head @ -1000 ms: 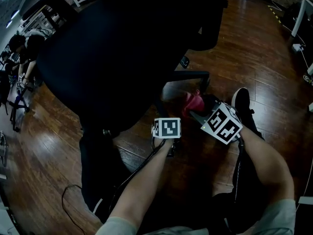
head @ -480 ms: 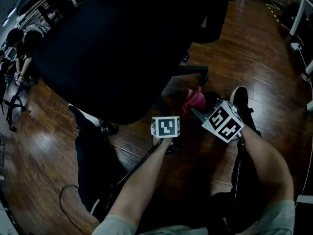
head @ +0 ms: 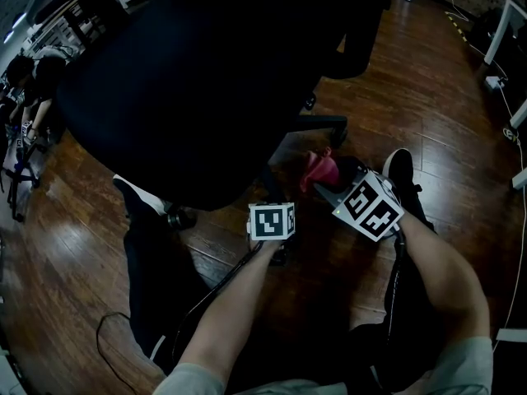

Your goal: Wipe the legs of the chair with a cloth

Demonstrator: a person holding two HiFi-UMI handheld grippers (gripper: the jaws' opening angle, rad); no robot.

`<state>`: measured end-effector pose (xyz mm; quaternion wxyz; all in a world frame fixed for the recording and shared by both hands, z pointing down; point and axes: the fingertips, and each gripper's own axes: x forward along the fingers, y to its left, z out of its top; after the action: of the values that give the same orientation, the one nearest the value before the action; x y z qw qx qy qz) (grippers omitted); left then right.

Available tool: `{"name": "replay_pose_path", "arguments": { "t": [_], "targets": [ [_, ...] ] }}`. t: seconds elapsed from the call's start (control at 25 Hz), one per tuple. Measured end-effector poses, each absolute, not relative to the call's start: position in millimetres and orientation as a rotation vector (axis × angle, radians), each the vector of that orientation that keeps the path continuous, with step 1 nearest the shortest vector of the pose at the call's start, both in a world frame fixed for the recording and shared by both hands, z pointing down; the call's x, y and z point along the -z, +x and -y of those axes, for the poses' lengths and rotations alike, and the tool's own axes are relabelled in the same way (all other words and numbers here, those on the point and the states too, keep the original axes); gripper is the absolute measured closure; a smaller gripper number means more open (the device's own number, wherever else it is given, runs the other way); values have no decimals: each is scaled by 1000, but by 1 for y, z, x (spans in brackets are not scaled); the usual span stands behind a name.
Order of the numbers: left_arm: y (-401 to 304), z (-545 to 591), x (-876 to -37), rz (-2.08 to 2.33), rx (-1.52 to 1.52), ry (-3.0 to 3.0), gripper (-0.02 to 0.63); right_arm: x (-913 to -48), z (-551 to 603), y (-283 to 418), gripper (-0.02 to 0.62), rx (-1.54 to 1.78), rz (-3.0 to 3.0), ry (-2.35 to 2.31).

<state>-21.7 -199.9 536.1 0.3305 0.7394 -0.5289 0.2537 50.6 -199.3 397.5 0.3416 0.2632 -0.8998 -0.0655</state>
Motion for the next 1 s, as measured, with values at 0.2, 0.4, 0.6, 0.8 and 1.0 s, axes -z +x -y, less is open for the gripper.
{"name": "replay_pose_path", "arguments": {
  "t": [0.2, 0.4, 0.6, 0.8, 1.0],
  "targets": [
    [-21, 197, -536, 1386, -645, 1940, 333, -397, 199, 55, 474, 171, 2338, 692],
    [-21, 196, -534, 1393, -631, 1938, 336, -392, 198, 56, 474, 179, 2348, 702],
    [-23, 198, -535, 1403, -639, 1874, 337, -385, 201, 58, 474, 186, 2361, 721],
    [-27, 216, -542, 1489, -780, 1708, 333, -390, 201, 61, 474, 205, 2338, 705],
    [-34, 234, -541, 1589, -873, 1766, 316, -396, 201, 58, 474, 203, 2339, 686]
  ]
}}
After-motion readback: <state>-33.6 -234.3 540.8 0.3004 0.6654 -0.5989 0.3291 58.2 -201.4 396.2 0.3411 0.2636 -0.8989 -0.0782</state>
